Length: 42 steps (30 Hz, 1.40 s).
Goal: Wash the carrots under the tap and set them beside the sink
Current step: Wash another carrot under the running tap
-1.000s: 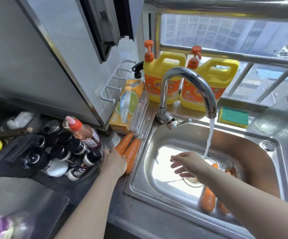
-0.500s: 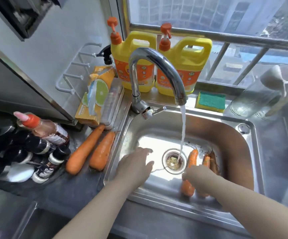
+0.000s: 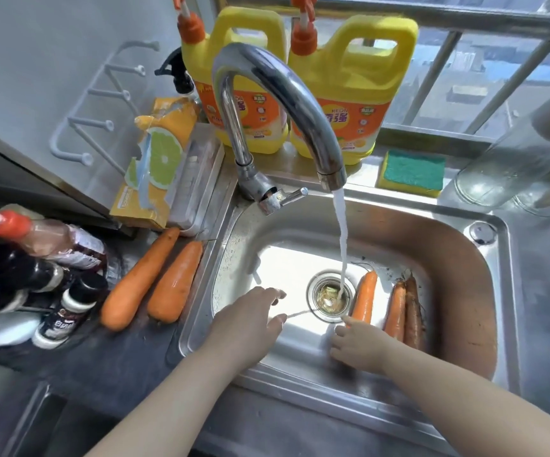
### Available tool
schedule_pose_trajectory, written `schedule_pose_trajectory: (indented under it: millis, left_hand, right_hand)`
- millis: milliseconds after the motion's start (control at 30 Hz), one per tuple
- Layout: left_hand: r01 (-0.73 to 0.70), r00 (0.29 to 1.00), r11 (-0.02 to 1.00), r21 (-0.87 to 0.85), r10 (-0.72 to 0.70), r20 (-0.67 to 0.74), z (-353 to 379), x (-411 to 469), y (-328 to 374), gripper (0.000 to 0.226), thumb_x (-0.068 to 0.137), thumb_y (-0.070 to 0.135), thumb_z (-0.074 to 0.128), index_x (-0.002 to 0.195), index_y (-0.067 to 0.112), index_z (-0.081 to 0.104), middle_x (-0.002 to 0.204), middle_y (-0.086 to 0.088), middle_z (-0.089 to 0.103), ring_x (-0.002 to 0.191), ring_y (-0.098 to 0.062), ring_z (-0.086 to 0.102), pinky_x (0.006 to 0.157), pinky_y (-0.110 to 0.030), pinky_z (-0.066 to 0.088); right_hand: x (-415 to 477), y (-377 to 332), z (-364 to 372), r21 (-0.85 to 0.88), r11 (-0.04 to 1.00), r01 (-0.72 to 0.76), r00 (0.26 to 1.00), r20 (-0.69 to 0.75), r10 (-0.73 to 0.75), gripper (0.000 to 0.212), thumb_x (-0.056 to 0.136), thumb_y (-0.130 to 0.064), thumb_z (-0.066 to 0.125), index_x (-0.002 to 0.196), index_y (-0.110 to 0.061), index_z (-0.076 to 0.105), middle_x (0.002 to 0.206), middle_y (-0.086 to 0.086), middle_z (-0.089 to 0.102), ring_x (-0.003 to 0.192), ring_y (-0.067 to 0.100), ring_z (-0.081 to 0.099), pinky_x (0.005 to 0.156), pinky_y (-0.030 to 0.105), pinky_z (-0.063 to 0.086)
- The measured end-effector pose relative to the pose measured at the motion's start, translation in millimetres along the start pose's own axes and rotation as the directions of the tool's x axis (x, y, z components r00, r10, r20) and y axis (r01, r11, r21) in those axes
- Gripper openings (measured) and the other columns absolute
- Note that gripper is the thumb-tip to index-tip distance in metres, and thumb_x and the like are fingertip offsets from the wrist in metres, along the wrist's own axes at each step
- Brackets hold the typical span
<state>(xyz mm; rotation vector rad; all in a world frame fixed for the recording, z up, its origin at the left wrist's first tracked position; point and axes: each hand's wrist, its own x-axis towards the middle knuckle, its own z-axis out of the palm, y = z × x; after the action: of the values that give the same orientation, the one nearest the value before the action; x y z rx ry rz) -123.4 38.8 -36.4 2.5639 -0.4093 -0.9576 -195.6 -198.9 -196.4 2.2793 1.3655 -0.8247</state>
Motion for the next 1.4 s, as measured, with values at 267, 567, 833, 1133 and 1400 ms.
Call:
schedule_pose_trajectory:
  millis: [267, 567, 833, 1133, 1400]
  left_hand:
    - [-0.011, 1.0, 0.999, -0.034, 0.011, 0.014, -2, 2, 6, 0.04, 0.102, 0.037, 0.049, 0.142, 0.036, 0.046, 0.134, 0.018, 0.052, 0.12, -0.008, 0.054, 0.101, -0.038, 0.048]
    - [-0.112, 0.992, 0.925, -0.363, 0.123, 0.007, -16, 6, 53, 0.043, 0.098, 0.027, 0.059, 0.138, 0.037, 0.046, 0.129, 0.017, 0.055, 0.112, -0.005, 0.057, 0.097, -0.029, 0.047]
    - [-0.249, 0.967, 0.89, -0.382, 0.204, -0.155, -40, 0, 100, 0.052, 0.1, 0.034, 0.057, 0.147, 0.035, 0.033, 0.116, 0.015, 0.06, 0.103, -0.01, 0.058, 0.073, -0.026, 0.043]
    - [-0.278, 0.95, 0.927, -0.253, 0.226, -0.217, -50, -10, 110, 0.058, 0.102, 0.034, 0.055, 0.152, 0.023, 0.029, 0.143, -0.002, 0.054, 0.125, -0.024, 0.055, 0.081, -0.029, 0.037]
    - [-0.288, 0.945, 0.933, -0.214, 0.242, -0.218, -57, -1, 108, 0.066, 0.102, 0.033, 0.054, 0.156, 0.021, 0.019, 0.148, -0.004, 0.051, 0.13, -0.026, 0.053, 0.087, -0.032, 0.042]
  right_hand:
    - [-13, 13, -25, 0.477, 0.866, -0.148, 0.969, -0.107, 0.225, 0.04, 0.083, -0.012, 0.06, 0.123, -0.011, 0.053, 0.118, 0.011, 0.058, 0.106, 0.031, 0.059, 0.102, 0.041, 0.041]
    - [-89, 31, -141, 0.98, -0.042, 0.194, 0.416, -0.043, 0.908, 0.054, 0.071, -0.015, 0.087, 0.118, -0.027, 0.064, 0.104, -0.012, 0.072, 0.096, 0.0, 0.069, 0.091, 0.02, 0.054]
    - [-118, 33, -197, 0.892, -0.129, 0.433, 0.241, 0.024, 0.97, 0.038, 0.076, -0.036, 0.081, 0.111, -0.026, 0.071, 0.1, -0.005, 0.076, 0.097, 0.011, 0.071, 0.093, 0.035, 0.056]
    - [-118, 40, -218, 0.847, -0.251, 0.468, 0.214, 0.167, 0.962, 0.065, 0.055, -0.057, 0.078, 0.114, -0.029, 0.073, 0.104, -0.004, 0.075, 0.101, 0.012, 0.07, 0.097, 0.043, 0.056]
    - [-114, 48, -230, 0.91, -0.212, 0.357, 0.115, 0.183, 0.976, 0.053, 0.065, -0.057, 0.079, 0.109, -0.029, 0.075, 0.104, -0.006, 0.074, 0.103, 0.013, 0.068, 0.098, 0.043, 0.055]
